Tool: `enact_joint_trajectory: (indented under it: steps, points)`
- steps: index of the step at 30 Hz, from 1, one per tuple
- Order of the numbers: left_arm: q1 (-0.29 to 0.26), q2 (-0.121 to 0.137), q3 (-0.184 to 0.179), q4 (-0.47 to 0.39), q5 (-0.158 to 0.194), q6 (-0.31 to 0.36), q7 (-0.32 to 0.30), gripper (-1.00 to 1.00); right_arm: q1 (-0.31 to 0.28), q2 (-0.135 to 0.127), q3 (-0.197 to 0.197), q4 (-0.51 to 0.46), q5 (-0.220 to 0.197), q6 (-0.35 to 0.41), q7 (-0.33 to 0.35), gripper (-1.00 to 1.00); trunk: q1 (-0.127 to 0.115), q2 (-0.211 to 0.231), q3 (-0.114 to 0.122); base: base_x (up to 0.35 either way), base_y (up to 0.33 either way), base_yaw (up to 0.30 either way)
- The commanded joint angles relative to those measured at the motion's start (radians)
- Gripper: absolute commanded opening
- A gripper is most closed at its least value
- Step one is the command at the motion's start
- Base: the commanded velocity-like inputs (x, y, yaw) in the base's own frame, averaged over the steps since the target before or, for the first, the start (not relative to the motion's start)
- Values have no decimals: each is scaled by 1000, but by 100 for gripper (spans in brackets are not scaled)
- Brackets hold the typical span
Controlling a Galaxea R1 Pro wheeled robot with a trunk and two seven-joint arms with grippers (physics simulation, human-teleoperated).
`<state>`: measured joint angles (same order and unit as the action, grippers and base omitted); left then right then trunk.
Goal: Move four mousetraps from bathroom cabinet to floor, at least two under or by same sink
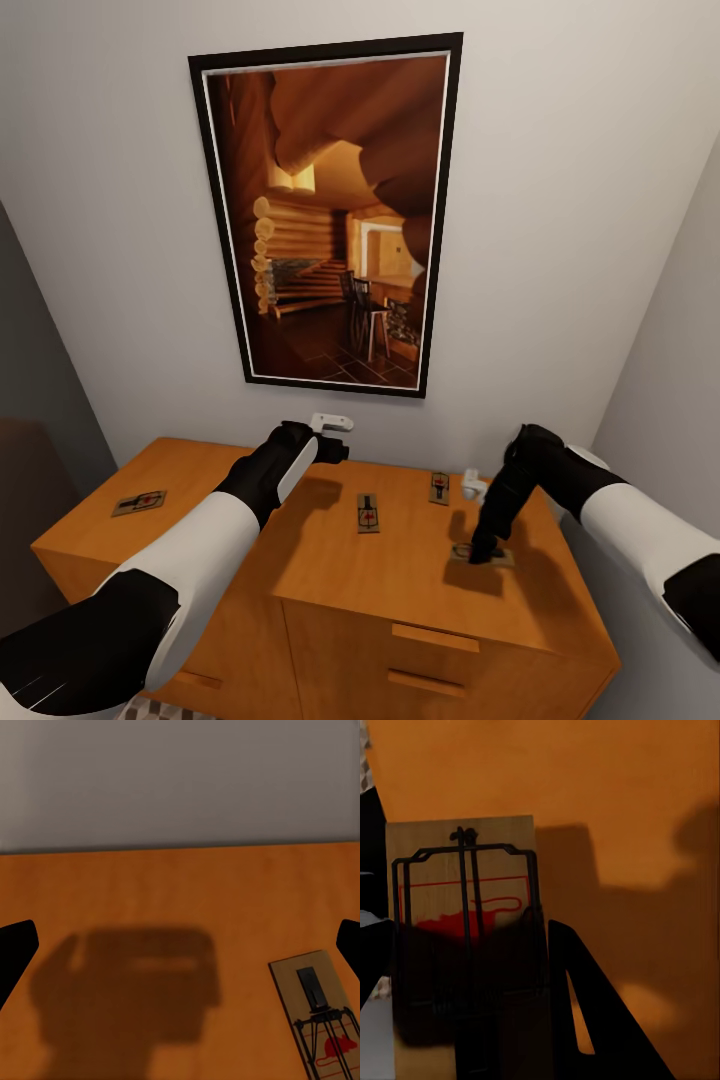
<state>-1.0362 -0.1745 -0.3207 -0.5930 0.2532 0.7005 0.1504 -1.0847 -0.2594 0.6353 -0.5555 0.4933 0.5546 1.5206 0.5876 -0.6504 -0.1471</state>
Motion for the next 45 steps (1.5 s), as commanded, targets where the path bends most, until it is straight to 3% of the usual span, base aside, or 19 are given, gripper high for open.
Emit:
enact_joint_trajectory:
  steps: [1, 9, 20, 45]
  points:
    - [-1, 0, -3, -1, 11, 3, 9, 100, -1, -4, 1, -3, 1, -6, 8, -100, 0, -2, -2, 0, 0, 0]
    - [-1, 0, -3, 0, 11, 3, 9, 100, 0, -17, -5, 5, -5, -72, 9, -100, 0, -2, -2, 0, 0, 0]
    - [-1, 0, -3, 0, 11, 4, 9, 100, 0, -29, -5, 6, -7, -76, 8, -100, 0, -2, -2, 0, 0, 0]
    - [-1, 0, -3, 4, 11, 4, 10, 100, 0, -29, -5, 6, -5, -76, 10, -100, 0, -2, -2, 0, -65, 0]
